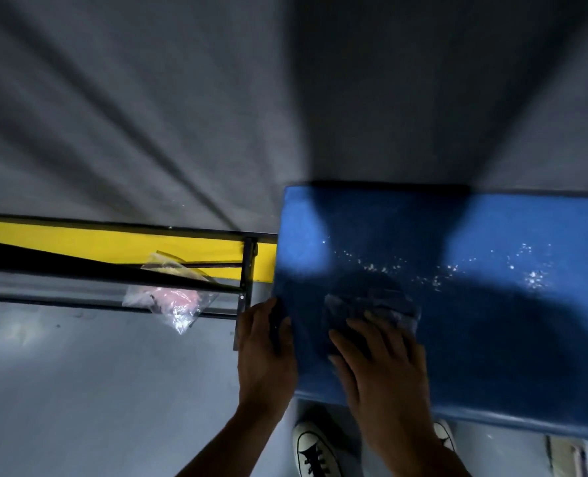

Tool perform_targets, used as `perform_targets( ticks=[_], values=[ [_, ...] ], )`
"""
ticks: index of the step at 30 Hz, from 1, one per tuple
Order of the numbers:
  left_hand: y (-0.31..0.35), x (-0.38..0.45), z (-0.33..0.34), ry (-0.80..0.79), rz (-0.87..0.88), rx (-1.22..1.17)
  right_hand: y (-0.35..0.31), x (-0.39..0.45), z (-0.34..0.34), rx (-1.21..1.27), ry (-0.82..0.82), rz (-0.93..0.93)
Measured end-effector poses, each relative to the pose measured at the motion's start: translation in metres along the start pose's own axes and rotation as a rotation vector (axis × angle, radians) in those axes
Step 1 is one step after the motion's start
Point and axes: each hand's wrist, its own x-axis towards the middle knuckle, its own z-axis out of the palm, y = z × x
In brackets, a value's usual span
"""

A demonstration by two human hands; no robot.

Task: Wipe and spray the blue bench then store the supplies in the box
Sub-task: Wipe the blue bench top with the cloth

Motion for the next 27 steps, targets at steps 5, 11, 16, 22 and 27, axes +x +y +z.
perform_targets(
  ticks=[5, 11, 16, 22, 27],
  values=[
    [0.007, 0.000, -0.002, 0.010, -0.028, -0.047, -0.012, 0.010, -0.007, 0.281, 0.196, -0.085],
    [0.005, 0.009, 0.000, 0.052, -0.119, -0.161, -0.008, -0.004, 0.018, -0.024, -0.069, -0.141],
    [-0.002, 0.008, 0.006, 0.066, -0.137, -0.198, 0.001, -0.008, 0.021, -0.065, -0.048, -0.185],
    [-0.005, 0.010, 0.011, 0.104, -0.125, -0.221, 0.002, -0.006, 0.031, -0.165, -0.083, -0.295],
    [-0.011, 0.011, 0.013, 0.131, -0.146, -0.262, -0.002, 0.026, 0.033, -0.152, -0.176, -0.366]
  ],
)
